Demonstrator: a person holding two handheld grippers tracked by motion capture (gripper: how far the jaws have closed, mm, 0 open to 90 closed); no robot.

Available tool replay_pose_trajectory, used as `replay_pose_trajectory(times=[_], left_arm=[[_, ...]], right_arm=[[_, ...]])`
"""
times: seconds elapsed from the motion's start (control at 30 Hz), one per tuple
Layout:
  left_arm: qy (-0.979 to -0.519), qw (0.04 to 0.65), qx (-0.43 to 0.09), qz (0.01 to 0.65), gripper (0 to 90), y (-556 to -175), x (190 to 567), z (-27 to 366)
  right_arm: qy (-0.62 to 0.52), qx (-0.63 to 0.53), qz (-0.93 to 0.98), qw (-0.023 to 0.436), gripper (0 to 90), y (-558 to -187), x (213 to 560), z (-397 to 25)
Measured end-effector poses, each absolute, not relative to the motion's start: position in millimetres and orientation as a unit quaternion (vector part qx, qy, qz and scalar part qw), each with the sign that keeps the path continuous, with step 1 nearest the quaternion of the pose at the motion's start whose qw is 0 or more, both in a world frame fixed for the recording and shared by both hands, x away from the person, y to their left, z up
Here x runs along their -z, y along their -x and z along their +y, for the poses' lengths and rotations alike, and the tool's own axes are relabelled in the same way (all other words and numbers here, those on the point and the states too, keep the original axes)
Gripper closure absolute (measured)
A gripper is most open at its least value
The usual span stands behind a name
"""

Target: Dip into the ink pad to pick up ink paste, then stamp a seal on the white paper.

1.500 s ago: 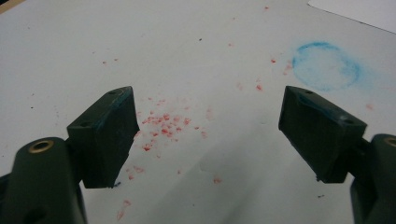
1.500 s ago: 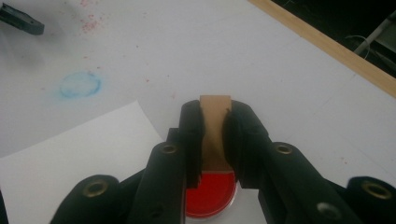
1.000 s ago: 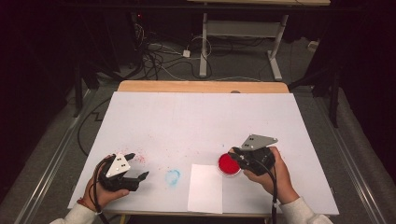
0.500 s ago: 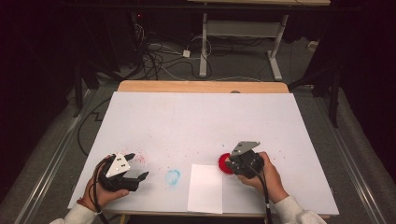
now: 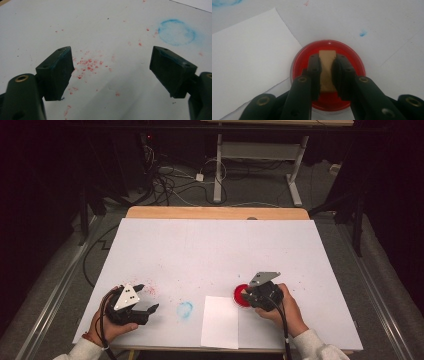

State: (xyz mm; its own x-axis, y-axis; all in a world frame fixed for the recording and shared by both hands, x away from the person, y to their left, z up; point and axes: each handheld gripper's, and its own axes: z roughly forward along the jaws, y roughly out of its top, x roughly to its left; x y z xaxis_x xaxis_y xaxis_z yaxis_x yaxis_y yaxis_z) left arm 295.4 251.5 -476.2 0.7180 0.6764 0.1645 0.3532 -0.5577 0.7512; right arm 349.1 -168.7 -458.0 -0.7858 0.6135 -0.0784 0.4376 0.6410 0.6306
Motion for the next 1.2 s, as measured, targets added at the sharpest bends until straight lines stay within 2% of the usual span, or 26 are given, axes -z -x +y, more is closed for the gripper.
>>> replay_pose_trajectory(times=[1.2], left_arm=[[-0.853, 0.36, -0.219, 0.307, 18.7, -293.1, 477.5, 254.8]], right_arm=[[-0.286, -0.308, 0.894, 0.156, 76.6, -349.1, 449.1, -170.6]])
